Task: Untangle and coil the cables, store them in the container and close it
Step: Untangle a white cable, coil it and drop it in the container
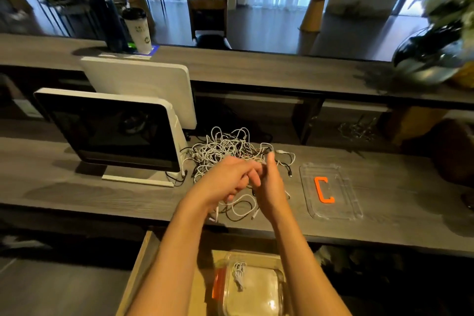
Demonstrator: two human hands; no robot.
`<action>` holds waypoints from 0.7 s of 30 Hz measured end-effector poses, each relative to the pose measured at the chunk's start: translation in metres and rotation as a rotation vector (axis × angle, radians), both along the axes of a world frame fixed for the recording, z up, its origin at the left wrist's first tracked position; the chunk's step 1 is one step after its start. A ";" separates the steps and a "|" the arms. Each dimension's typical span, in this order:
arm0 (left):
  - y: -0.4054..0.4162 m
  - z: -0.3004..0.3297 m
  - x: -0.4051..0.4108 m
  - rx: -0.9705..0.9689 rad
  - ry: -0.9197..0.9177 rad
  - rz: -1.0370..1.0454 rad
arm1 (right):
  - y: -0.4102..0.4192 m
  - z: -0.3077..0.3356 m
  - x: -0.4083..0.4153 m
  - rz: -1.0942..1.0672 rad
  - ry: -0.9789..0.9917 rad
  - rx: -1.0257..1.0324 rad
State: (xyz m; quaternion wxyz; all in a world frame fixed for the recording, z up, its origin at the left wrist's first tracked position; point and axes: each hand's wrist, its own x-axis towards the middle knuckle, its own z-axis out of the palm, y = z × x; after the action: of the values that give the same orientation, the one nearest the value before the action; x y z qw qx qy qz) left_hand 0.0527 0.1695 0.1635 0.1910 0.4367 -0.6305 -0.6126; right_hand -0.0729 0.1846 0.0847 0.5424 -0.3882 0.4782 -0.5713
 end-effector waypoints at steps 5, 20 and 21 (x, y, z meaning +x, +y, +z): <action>-0.018 0.014 0.027 -0.123 0.161 0.216 | -0.002 -0.037 0.001 -0.006 0.018 0.043; -0.059 -0.040 0.038 -0.440 -0.376 0.662 | -0.057 0.023 -0.004 -0.316 0.455 -0.098; -0.055 -0.036 0.034 -0.518 -0.296 0.687 | -0.064 0.034 -0.003 -0.298 0.469 -0.110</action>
State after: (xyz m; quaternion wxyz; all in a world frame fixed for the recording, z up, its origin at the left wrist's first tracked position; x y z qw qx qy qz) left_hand 0.0871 0.1149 0.1276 0.3937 0.6414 -0.6021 -0.2668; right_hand -0.0758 0.1210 0.1184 0.3051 -0.4644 0.6105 -0.5644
